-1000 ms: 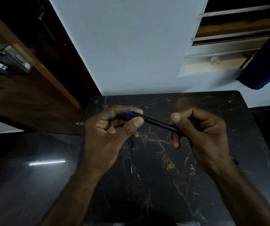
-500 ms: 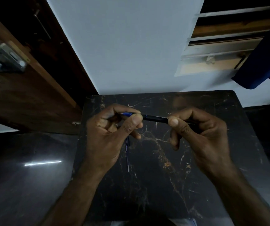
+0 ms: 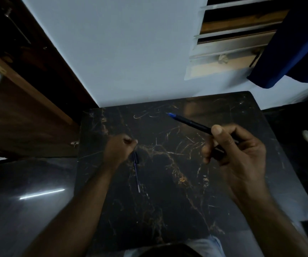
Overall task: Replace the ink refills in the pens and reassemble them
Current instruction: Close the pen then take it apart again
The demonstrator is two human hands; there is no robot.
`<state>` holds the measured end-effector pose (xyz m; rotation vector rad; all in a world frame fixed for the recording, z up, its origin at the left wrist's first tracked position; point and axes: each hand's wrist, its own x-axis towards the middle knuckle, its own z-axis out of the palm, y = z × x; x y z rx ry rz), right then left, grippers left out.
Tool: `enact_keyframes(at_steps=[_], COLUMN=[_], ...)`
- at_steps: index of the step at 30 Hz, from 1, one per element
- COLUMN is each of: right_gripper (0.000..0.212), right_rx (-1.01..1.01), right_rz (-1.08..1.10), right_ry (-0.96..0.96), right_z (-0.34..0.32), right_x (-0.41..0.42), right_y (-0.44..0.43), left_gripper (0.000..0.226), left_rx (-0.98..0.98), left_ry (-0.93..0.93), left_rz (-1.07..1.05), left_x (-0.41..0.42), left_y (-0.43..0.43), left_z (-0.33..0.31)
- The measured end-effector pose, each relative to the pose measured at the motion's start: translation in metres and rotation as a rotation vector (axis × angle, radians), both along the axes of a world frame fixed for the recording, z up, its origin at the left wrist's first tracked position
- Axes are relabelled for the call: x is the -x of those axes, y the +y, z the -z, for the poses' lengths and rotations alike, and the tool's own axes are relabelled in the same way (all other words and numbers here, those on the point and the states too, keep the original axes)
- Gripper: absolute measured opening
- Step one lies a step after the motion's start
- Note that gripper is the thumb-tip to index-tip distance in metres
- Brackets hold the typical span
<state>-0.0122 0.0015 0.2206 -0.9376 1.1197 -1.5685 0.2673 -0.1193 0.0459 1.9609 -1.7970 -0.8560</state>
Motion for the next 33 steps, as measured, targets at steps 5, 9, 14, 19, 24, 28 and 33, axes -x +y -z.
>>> enact_keyframes(at_steps=[5,9,14,19,24,28,33], right_gripper=[0.018,0.023,0.026,0.027,0.03,0.029,0.029], right_rx=[-0.079,-0.124,-0.153,-0.149,-0.15,-0.143,-0.084], right_rz=[0.056,0.068,0.075,0.073,0.064,0.064,0.138], right_ry=[-0.004,-0.014,-0.009,-0.004,-0.022,-0.007,0.074], right_z=[0.011,0.018,0.02,0.019,0.02,0.02,0.017], right_x=[0.018,0.023,0.026,0.027,0.022,0.018,0.02], right_y=[0.024,0.037,0.041,0.038,0.035,0.035,0.037], left_gripper=[0.051,0.063,0.056,0.049,0.045,0.028,0.03], left_rx=[-0.358,-0.436,-0.454,-0.385,-0.289,-0.379,-0.37], left_ry=[-0.401,-0.482,-0.436,-0.327,-0.235,0.305,1.162], left_rz=[0.057,0.115,0.097,0.06,0.07,-0.164,-0.309], left_x=[-0.005,-0.003,-0.002,-0.004,0.011,0.046,0.075], left_y=[-0.017,-0.02,-0.023,-0.023,-0.004,0.024,0.056], left_z=[0.044,0.057,0.059,0.057,0.044,0.019,-0.06])
